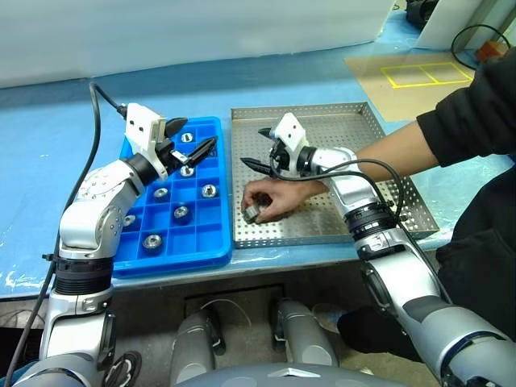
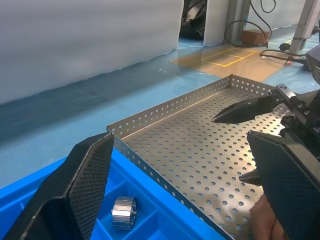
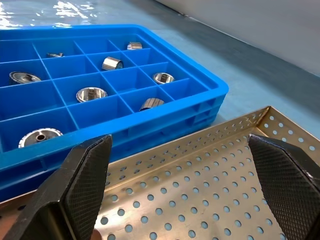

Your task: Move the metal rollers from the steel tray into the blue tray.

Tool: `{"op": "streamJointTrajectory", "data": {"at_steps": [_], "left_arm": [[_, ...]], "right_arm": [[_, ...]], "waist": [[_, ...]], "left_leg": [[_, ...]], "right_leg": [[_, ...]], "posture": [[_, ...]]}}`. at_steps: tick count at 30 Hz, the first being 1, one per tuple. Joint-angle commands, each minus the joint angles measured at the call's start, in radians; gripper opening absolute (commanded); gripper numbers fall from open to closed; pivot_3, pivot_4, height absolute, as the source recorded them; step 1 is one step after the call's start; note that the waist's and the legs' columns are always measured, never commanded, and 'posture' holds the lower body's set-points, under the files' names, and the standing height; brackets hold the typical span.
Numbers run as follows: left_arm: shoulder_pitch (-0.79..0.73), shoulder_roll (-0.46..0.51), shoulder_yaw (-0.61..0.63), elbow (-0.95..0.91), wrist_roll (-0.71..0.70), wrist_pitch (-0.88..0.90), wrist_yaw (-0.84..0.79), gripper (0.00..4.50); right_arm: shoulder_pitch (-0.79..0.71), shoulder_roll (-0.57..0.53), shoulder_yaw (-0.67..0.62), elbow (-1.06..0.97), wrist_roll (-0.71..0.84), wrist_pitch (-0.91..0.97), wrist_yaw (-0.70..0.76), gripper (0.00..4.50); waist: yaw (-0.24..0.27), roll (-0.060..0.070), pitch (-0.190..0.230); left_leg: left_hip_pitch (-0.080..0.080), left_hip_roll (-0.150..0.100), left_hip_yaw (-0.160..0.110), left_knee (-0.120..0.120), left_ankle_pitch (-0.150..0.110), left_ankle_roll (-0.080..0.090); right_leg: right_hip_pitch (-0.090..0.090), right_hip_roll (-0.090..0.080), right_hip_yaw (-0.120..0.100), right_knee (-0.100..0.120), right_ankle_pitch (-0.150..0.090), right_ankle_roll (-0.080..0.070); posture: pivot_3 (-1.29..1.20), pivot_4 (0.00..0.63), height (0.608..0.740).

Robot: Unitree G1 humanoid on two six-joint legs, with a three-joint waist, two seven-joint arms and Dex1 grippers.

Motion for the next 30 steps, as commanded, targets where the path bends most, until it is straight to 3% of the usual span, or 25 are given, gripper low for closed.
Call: {"op": "streamJointTrajectory", "data": {"at_steps": [1,13,22,30], "left_arm": [[0.0,0.007,0.017,-0.041,-0.01,-0.007,0.006,4.5],[0.002,-0.002,0.009,-0.042,-0.005,-0.011,0.019,4.5],[0.003,-0.002,0.008,-0.044,-0.013,-0.008,0.015,4.5],[-0.011,-0.016,0.025,-0.066,-0.074,0.024,0.007,4.5]], "right_arm": [[-0.005,-0.006,-0.001,-0.047,0.006,-0.005,0.006,4.48],[-0.011,-0.013,0.003,-0.042,0.0,-0.009,0.008,4.48],[0.046,-0.144,0.043,-0.075,0.0,0.007,0.212,4.48],[0.056,-0.064,0.038,0.125,-0.036,-0.018,0.095,4.48]], "waist": [[0.001,0.0,0.0],[0.001,0.0,0.0],[0.009,0.0,0.0],[0.0,0.0,0.0]], "left_leg": [[0.0,0.0,0.0,0.0,0.0,0.0],[0.0,0.0,0.0,0.0,0.0,0.0],[0.0,0.0,0.0,0.0,0.0,0.0],[0.001,0.0,0.0,0.001,0.0,0.0]], "right_leg": [[0.0,0.0,0.0,0.0,0.0,0.0],[0.0,0.0,0.0,0.0,0.0,0.0],[0.0,0.0,0.0,-0.001,0.0,0.0],[0.0,0.0,0.0,0.0,0.0,0.0]], "posture": [[-0.45,0.15,0.74],[-0.45,0.15,0.74],[-0.46,0.15,0.74],[-0.47,0.15,0.74]]}}
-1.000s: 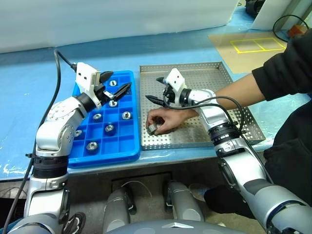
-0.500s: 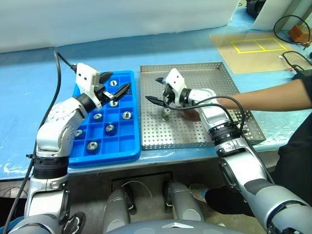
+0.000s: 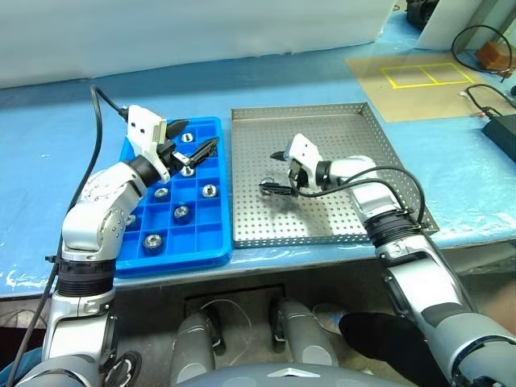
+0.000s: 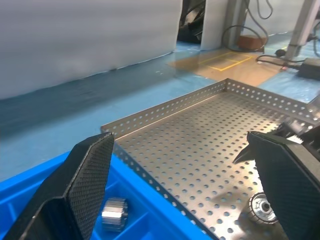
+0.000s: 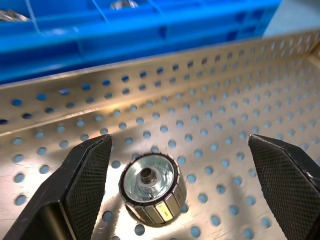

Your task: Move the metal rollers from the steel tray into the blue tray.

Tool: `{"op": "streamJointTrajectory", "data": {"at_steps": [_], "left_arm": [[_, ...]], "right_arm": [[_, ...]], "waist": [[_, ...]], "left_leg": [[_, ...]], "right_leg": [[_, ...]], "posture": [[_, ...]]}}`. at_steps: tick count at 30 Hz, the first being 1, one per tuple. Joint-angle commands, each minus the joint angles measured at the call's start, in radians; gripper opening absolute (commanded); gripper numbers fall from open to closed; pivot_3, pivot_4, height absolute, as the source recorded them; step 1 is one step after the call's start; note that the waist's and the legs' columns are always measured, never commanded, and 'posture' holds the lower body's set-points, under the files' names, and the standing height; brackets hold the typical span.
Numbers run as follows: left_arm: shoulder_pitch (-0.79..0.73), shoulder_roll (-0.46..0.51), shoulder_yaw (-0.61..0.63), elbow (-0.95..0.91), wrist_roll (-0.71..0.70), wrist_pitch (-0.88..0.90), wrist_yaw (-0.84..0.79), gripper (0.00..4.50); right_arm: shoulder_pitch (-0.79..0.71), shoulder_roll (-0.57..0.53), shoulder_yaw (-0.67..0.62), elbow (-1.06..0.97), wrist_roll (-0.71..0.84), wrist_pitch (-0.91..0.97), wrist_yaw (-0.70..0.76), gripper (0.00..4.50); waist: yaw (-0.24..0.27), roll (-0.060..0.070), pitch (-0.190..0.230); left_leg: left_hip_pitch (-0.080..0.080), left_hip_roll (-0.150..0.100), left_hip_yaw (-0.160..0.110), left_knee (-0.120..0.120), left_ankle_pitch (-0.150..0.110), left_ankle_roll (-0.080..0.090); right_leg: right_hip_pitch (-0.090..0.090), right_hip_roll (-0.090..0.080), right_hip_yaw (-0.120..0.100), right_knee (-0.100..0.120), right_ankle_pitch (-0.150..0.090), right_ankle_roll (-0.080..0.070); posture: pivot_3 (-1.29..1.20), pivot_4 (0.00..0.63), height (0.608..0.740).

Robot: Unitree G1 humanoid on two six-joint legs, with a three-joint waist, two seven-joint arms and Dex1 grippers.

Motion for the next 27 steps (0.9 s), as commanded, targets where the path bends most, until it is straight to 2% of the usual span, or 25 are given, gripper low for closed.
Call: {"op": "streamJointTrajectory", "data": {"at_steps": [1,9,12,15,16,18,20,22,25,27], "left_arm": [[-0.023,0.008,0.032,-0.053,-0.039,0.014,0.003,4.5],[0.007,0.039,0.054,-0.105,-0.077,0.057,0.008,4.5],[0.037,0.055,0.056,-0.139,-0.085,0.074,0.012,4.5],[0.109,0.081,0.02,-0.229,-0.072,0.099,0.016,4.5],[0.141,0.088,0.013,-0.263,-0.076,0.111,0.018,4.5],[0.19,0.093,0.015,-0.305,-0.087,0.129,0.024,4.5],[0.243,0.101,0.029,-0.333,-0.078,0.139,0.041,4.5],[0.286,0.1,0.054,-0.357,-0.082,0.152,0.067,4.5],[0.381,0.084,0.11,-0.422,-0.103,0.159,0.112,4.5],[0.445,0.086,0.159,-0.478,-0.149,0.175,0.115,4.5]], "right_arm": [[-0.007,0.026,-0.01,0.03,0.004,-0.019,-0.025,4.48],[0.011,0.018,0.018,0.077,-0.048,-0.09,-0.032,4.48],[0.024,0.016,0.017,0.067,-0.036,-0.096,0.001,3.85],[0.027,0.016,0.023,0.033,-0.045,-0.092,-0.003,2.9],[0.025,0.02,0.015,0.018,-0.026,-0.08,0.014,2.9],[0.028,0.02,0.009,-0.009,0.002,-0.067,0.053,2.37],[0.023,0.027,0.008,-0.017,-0.005,-0.062,0.027,1.86],[0.01,0.041,0.001,-0.014,-0.006,-0.048,0.002,1.73],[0.03,0.046,0.0,-0.121,0.061,0.01,0.094,1.73],[0.01,0.063,-0.01,-0.133,0.064,0.048,0.058,1.73]], "waist": [[0.001,0.0,0.0],[0.002,0.0,0.0],[0.002,0.0,0.0],[0.001,0.0,0.0],[0.001,0.0,0.0],[0.001,0.0,0.0],[0.001,0.0,0.0],[0.0,0.0,0.0],[0.0,0.0,0.0],[-0.003,0.0,0.0]], "left_leg": [[0.0,0.0,0.0,0.0,0.0,0.0],[-0.001,0.0,0.0,0.0,0.0,0.0],[-0.001,0.0,0.0,0.001,0.0,0.0],[0.0,0.0,0.0,0.001,0.0,0.0],[0.0,0.0,0.0,0.001,0.0,0.0],[0.0,0.0,0.0,0.001,0.0,0.0],[0.0,0.0,0.0,0.001,0.0,0.0],[0.002,0.001,0.0,0.001,0.0,0.0],[0.003,0.001,0.0,0.001,0.0,0.0],[0.003,0.001,0.0,0.001,0.0,0.0]], "right_leg": [[0.0,0.0,0.0,0.0,0.0,0.0],[0.0,0.0,0.0,0.0,0.0,0.0],[0.0,0.0,0.0,0.0,0.0,0.0],[0.001,0.0,0.0,0.0,0.0,0.0],[0.001,0.0,0.0,0.0,0.0,0.0],[0.001,0.0,0.0,0.0,0.0,0.0],[0.001,0.0,0.0,0.0,0.0,0.0],[0.001,0.0,0.0,0.001,0.0,0.0],[0.002,0.0,0.0,0.001,0.0,0.0],[0.002,0.0,0.0,0.001,0.0,0.0]], "posture": [[-0.47,0.15,0.74],[-0.46,0.15,0.74],[-0.46,0.15,0.74],[-0.46,0.15,0.74],[-0.46,0.15,0.74],[-0.46,0.15,0.74],[-0.46,0.15,0.74],[-0.46,0.15,0.74],[-0.45,0.15,0.74],[-0.44,0.15,0.74]]}}
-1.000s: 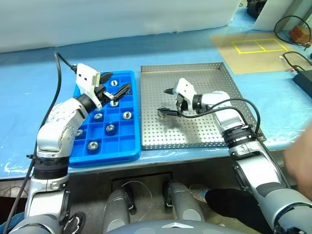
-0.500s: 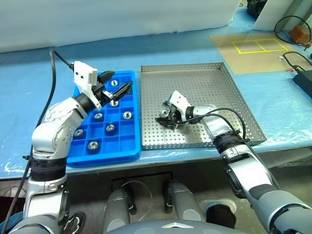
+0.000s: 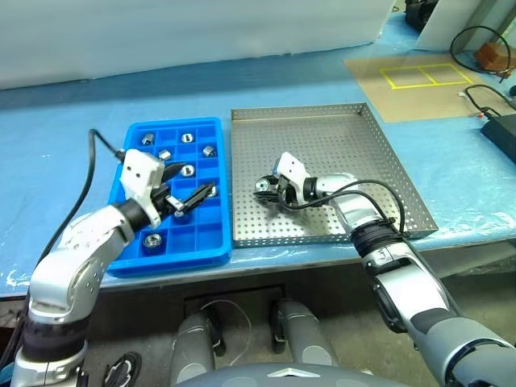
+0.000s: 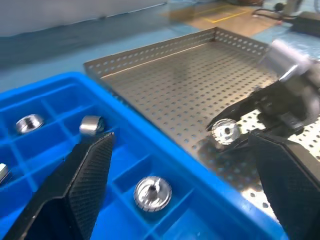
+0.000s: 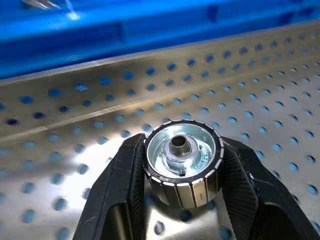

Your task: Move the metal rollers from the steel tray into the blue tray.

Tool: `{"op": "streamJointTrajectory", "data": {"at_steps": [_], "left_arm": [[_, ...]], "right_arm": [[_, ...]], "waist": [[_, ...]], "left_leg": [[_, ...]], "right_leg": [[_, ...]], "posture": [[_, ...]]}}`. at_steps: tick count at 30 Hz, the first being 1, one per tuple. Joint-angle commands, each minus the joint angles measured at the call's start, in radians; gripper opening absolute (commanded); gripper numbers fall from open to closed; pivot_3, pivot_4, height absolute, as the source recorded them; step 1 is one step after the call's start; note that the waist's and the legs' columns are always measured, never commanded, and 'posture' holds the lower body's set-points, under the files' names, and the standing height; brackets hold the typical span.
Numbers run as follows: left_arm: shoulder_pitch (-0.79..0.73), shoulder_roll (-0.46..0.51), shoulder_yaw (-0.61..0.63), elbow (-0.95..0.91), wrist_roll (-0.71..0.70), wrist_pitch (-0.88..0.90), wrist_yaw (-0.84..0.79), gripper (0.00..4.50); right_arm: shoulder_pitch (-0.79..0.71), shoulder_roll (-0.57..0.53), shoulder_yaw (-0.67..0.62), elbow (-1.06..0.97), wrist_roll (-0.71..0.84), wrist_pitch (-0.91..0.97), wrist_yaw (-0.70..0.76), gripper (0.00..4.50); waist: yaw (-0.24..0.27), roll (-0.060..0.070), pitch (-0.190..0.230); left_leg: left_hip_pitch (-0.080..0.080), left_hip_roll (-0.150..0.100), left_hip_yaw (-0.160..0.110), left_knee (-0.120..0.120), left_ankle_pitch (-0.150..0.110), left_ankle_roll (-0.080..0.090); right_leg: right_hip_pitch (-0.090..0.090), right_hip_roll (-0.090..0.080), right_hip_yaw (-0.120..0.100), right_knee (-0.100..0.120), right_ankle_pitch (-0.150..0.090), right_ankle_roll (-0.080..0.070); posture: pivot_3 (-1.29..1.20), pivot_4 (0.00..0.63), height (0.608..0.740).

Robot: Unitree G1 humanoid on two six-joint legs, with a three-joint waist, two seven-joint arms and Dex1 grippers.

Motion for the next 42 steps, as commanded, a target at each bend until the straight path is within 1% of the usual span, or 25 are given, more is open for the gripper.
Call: {"op": "streamJointTrajectory", "data": {"at_steps": [1,4,6,8,10,12,13,15,17,22,25,28,33,37,42], "left_arm": [[0.083,0.009,0.118,-0.134,-0.087,0.018,0.011,4.5],[0.15,0.042,0.233,-0.17,-0.147,0.022,-0.003,4.5],[0.195,0.075,0.319,-0.18,-0.186,0.019,-0.033,4.5],[0.241,0.117,0.389,-0.185,-0.214,0.019,-0.07,4.5],[0.29,0.154,0.436,-0.19,-0.225,0.014,-0.11,4.5],[0.326,0.176,0.46,-0.195,-0.236,0.011,-0.136,4.5],[0.337,0.183,0.463,-0.198,-0.236,0.008,-0.141,4.5],[0.348,0.183,0.457,-0.205,-0.235,0.003,-0.137,4.5],[0.341,0.174,0.434,-0.218,-0.235,0.005,-0.113,4.5],[0.348,0.151,0.396,-0.248,-0.257,0.016,-0.082,4.5],[0.343,0.158,0.38,-0.246,-0.266,0.02,-0.077,4.5],[0.322,0.155,0.363,-0.24,-0.285,0.025,-0.057,4.5],[0.336,0.147,0.326,-0.253,-0.289,0.025,-0.036,4.5],[0.345,0.149,0.338,-0.248,-0.299,0.02,-0.028,4.5],[0.353,0.144,0.335,-0.258,-0.304,0.017,-0.012,4.5]], "right_arm": [[-0.046,0.026,-0.037,-0.076,0.049,0.051,-0.017,1.73],[-0.089,0.05,-0.047,-0.108,0.097,0.097,0.028,1.73],[-0.114,0.067,-0.039,-0.14,0.136,0.138,0.084,1.73],[-0.114,0.077,-0.006,-0.186,0.171,0.186,0.164,1.73],[-0.084,0.066,0.059,-0.253,0.177,0.216,0.255,1.73],[-0.039,0.029,0.127,-0.334,0.181,0.235,0.344,1.73],[-0.029,0.016,0.14,-0.355,0.194,0.27,0.373,1.73],[-0.025,-0.001,0.154,-0.36,0.206,0.305,0.41,1.73],[-0.013,-0.019,0.183,-0.354,0.19,0.287,0.443,1.73],[0.026,-0.025,0.187,-0.397,0.175,0.328,0.377,1.73],[0.058,-0.045,0.191,-0.471,0.182,0.379,0.351,1.73],[0.065,-0.033,0.183,-0.502,0.193,0.431,0.307,1.73],[0.033,0.011,0.172,-0.516,0.223,0.549,0.246,1.73],[0.0,0.043,0.178,-0.521,0.248,0.659,0.215,1.73],[-0.025,0.071,0.194,-0.505,0.256,0.712,0.184,1.73]], "waist": [[0.002,0.0,0.0],[0.005,0.0,0.0],[0.007,0.0,0.0],[0.011,0.0,0.0],[0.018,0.0,0.0],[0.036,-0.001,0.0],[0.045,-0.001,0.0],[0.064,0.0,0.0],[0.078,-0.001,0.0],[0.086,-0.001,0.0],[0.086,-0.001,0.0],[0.084,-0.002,0.0],[0.081,-0.002,0.0],[0.083,-0.002,0.0],[0.085,-0.002,0.0]], "left_leg": [[0.0,0.0,0.0,0.0,0.0,0.0],[0.0,0.001,0.0,0.0,0.0,0.0],[0.001,0.001,0.0,0.0,0.0,-0.001],[0.002,0.002,0.0,0.0,0.0,-0.001],[0.005,0.002,0.0,-0.001,0.0,-0.001],[0.008,0.002,0.0,-0.003,0.0,-0.001],[0.01,0.001,0.0,-0.005,0.0,-0.002],[0.013,0.001,0.0,-0.006,0.0,-0.002],[0.013,0.0,0.0,-0.006,0.0,-0.002],[0.021,-0.002,0.001,-0.007,0.0,-0.002],[0.022,-0.002,0.001,-0.008,0.0,-0.003],[0.023,-0.002,0.0,-0.009,0.001,-0.004],[0.023,-0.002,0.0,-0.009,0.001,-0.004],[0.023,-0.001,0.0,-0.009,0.0,-0.006],[0.023,0.0,0.0,-0.01,-0.001,-0.008]], "right_leg": [[0.0,0.0,0.0,0.0,0.0,0.0],[0.0,0.001,0.0,0.0,0.0,0.0],[0.0,0.002,0.0,0.0,0.0,0.0],[0.001,0.003,0.001,0.0,-0.003,0.004],[0.004,0.003,0.001,-0.001,-0.004,0.007],[0.006,0.003,0.002,-0.002,-0.005,0.008],[0.008,0.003,0.002,-0.004,-0.005,0.008],[0.01,0.003,0.003,-0.005,-0.005,0.008],[0.01,0.003,0.005,-0.005,-0.005,0.008],[0.015,0.004,0.009,-0.005,-0.006,0.009],[0.014,0.004,0.009,-0.005,-0.006,0.009],[0.014,0.005,0.01,-0.005,-0.006,0.009],[0.012,0.009,0.014,-0.005,-0.006,0.009],[0.011,0.013,0.018,-0.005,-0.006,0.009],[0.01,0.014,0.018,-0.005,-0.006,0.009]], "posture": [[-0.43,0.15,0.74],[-0.41,0.15,0.74],[-0.39,0.15,0.74],[-0.37,0.15,0.74],[-0.35,0.15,0.74],[-0.32,0.15,0.74],[-0.32,0.15,0.74],[-0.3,0.15,0.74],[-0.3,0.15,0.74],[-0.32,0.15,0.74],[-0.33,0.15,0.74],[-0.34,0.15,0.74],[-0.33,0.15,0.74],[-0.32,0.15,0.74],[-0.3,0.15,0.74]]}}
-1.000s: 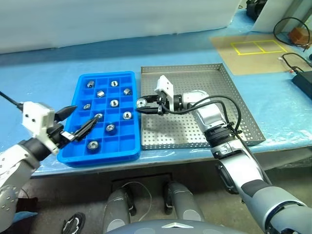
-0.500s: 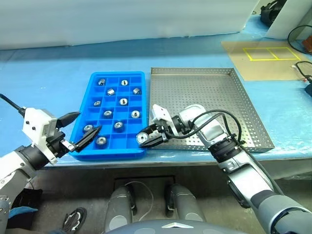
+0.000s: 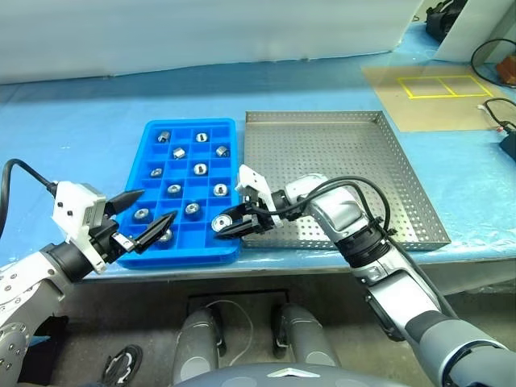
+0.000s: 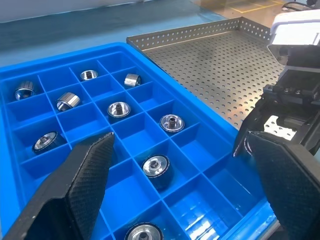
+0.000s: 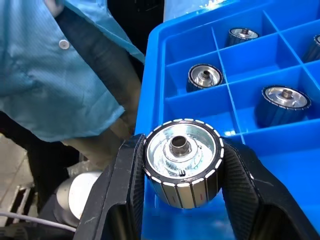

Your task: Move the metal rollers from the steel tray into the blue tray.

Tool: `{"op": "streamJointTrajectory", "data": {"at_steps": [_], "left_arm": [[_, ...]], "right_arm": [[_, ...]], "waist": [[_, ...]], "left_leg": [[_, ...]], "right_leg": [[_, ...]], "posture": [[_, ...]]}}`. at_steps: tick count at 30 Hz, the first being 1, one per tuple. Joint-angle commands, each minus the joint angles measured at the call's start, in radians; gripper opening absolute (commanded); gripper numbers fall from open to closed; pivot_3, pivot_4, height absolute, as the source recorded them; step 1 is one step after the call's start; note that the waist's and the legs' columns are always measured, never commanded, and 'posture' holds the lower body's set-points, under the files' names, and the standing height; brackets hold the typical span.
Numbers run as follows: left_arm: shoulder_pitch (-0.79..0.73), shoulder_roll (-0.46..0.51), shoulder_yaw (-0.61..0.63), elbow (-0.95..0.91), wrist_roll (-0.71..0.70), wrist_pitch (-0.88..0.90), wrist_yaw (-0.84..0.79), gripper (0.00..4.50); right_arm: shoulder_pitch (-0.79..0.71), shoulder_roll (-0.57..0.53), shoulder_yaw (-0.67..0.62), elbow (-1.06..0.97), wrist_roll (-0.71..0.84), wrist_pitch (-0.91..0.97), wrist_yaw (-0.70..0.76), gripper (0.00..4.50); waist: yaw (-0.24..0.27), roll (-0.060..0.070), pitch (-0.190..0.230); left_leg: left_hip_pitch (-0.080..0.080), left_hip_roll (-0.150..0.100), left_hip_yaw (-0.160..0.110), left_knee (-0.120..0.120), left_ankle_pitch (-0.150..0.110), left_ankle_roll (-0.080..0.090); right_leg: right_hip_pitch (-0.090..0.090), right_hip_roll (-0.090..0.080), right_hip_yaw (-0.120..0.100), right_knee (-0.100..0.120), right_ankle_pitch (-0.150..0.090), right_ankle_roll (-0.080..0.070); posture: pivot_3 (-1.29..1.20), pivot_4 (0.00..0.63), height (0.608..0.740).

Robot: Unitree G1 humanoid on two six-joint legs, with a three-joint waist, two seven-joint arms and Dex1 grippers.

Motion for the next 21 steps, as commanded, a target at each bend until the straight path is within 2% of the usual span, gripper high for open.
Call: {"op": "streamJointTrajectory", "data": {"at_steps": [1,4,11,18,21], "left_arm": [[0.007,-0.004,0.016,-0.039,-0.018,-0.018,0.013,4.5],[0.012,-0.004,0.018,-0.047,-0.026,-0.02,0.02,4.5],[0.009,0.0,0.016,-0.05,-0.033,-0.023,0.032,4.5],[-0.061,-0.006,-0.037,-0.021,-0.022,-0.033,0.041,4.5],[-0.135,-0.027,-0.088,0.022,0.018,-0.051,0.066,4.5]], "right_arm": [[-0.03,0.018,0.005,-0.032,0.028,0.022,-0.012,1.73],[-0.034,0.022,0.009,-0.023,0.034,0.034,-0.006,1.73],[-0.054,0.034,0.005,0.006,0.022,0.02,-0.034,4.11],[-0.098,-0.013,-0.103,-0.038,0.106,-0.037,0.025,4.11],[-0.114,-0.049,-0.175,-0.029,0.12,-0.086,0.001,4.11]], "waist": [[0.001,0.0,0.0],[0.003,0.0,0.0],[0.003,0.0,0.0],[0.007,0.0,0.0],[0.006,0.0,0.0]], "left_leg": [[0.0,0.0,0.0,0.0,0.0,0.0],[0.0,0.0,0.0,-0.001,0.0,-0.001],[0.0,0.0,0.0,-0.001,0.0,-0.002],[0.001,0.0,0.0,-0.001,0.0,-0.002],[0.002,-0.001,0.0,-0.001,0.0,-0.002]], "right_leg": [[0.0,0.0,0.0,0.0,0.0,0.0],[0.0,0.0,0.0,0.0,0.0,0.0],[-0.001,0.001,0.0,0.0,0.0,0.0],[0.0,0.001,0.001,0.0,0.0,0.0],[0.001,0.001,0.002,0.0,0.0,0.0]], "posture": [[-0.3,0.15,0.74],[-0.29,0.15,0.74],[-0.29,0.15,0.74],[-0.33,0.15,0.74],[-0.35,0.15,0.74]]}}
